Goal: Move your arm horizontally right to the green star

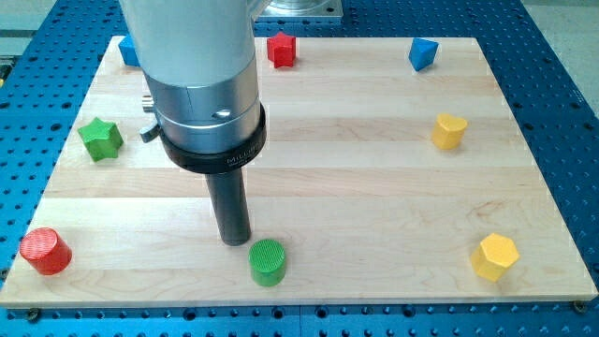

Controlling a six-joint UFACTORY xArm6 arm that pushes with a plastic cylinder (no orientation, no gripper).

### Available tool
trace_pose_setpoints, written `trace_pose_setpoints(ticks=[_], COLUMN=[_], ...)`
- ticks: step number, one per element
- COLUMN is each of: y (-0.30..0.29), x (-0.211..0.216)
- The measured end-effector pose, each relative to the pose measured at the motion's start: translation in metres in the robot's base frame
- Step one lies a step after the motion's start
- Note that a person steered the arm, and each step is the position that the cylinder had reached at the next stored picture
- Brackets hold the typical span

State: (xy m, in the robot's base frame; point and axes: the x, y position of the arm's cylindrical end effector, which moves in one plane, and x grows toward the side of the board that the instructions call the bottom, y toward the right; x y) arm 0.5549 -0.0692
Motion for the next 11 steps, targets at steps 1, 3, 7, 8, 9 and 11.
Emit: trace_pose_setpoints(ticks=[1, 3, 7, 8, 9, 11], y=[0.000, -0.010, 0.007, 0.007, 0.008, 0.011], x=[0.000, 0.012, -0.017, -0.016, -0.016, -0.049])
